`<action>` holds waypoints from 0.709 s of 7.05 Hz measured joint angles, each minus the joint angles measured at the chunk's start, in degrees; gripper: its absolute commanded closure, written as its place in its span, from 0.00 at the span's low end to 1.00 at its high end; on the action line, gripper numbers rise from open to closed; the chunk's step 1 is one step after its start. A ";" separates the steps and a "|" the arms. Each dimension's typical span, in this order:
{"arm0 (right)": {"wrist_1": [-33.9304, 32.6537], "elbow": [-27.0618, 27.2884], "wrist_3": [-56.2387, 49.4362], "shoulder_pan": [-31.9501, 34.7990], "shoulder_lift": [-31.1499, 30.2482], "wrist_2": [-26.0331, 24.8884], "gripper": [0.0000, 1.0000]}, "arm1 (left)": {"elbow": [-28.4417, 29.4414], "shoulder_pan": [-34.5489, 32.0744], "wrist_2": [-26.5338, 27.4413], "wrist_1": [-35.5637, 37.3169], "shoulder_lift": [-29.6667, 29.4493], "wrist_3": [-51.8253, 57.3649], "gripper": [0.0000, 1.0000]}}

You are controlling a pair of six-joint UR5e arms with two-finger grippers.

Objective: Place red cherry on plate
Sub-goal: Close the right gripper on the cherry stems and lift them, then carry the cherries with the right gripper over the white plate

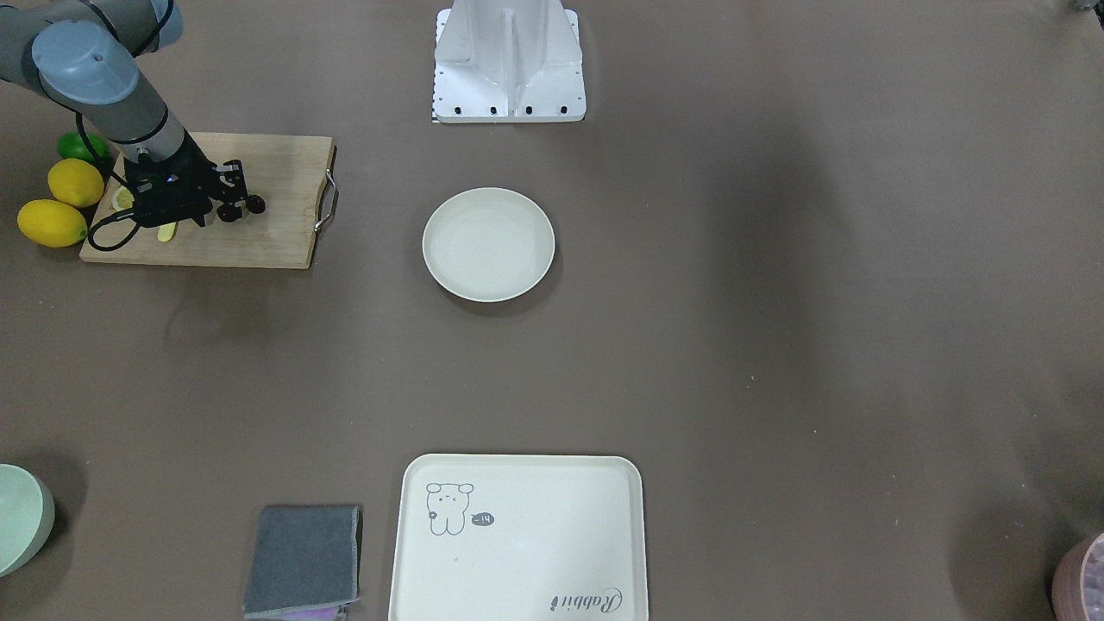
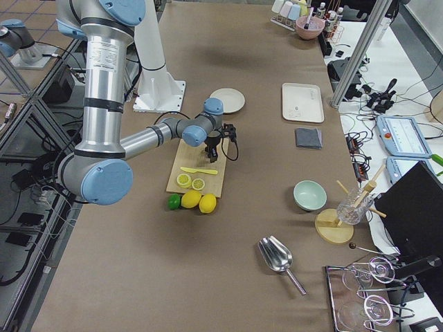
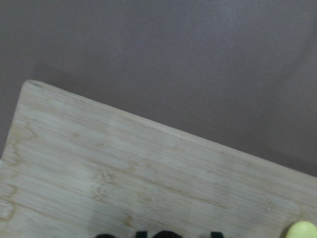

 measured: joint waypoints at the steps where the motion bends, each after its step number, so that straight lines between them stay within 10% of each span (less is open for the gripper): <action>1: 0.86 0.05 0.04 0.04 0.00 -0.02 1.00 | 0.00 0.00 0.00 0.00 -0.02 0.04 0.02; 5: -5.69 0.10 0.35 7.75 9.46 5.77 1.00 | 0.00 0.00 0.00 0.00 0.01 0.06 0.02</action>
